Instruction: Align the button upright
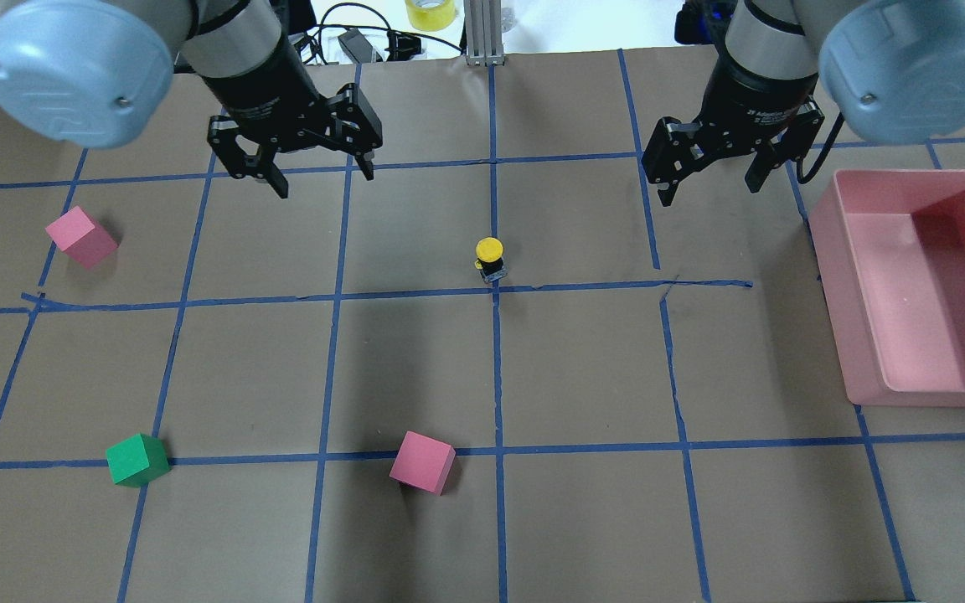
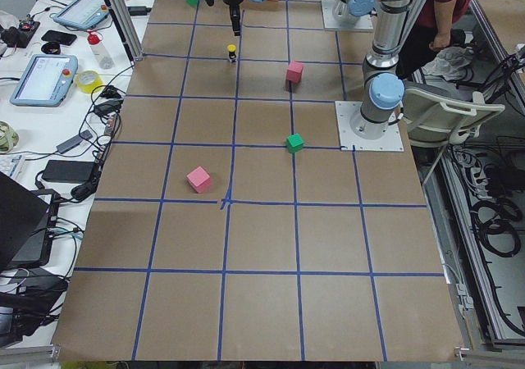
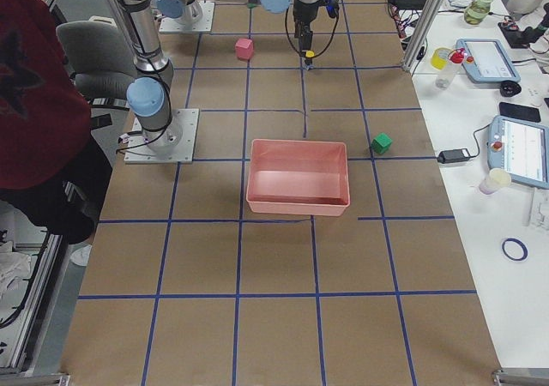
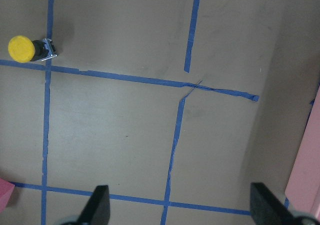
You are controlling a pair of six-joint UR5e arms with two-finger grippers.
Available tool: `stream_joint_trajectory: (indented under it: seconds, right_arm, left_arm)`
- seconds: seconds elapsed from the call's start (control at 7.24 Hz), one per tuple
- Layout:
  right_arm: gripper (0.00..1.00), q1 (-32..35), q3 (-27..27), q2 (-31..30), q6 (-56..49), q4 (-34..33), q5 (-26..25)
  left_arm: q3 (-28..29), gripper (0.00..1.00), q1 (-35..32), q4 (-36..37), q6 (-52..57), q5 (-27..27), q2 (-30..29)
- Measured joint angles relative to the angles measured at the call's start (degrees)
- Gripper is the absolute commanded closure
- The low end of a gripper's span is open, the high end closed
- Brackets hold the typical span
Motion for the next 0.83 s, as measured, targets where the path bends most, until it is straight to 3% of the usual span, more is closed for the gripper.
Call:
stream_joint_trajectory:
  seconds: [0.28, 0.83]
  right_arm:
    - [0.00, -0.1, 0.1, 0.0, -0.3, -0.1, -0.1]
    - [0.00, -0.1, 0.1, 0.1, -1.4, -0.4, 0.1]
  left_arm:
    - [-3.8, 0.00, 0.4, -0.6, 2.2, 2.1, 5.5]
    - [-7.2, 0.00, 4.3, 0.5, 8.1, 2.5, 8.7]
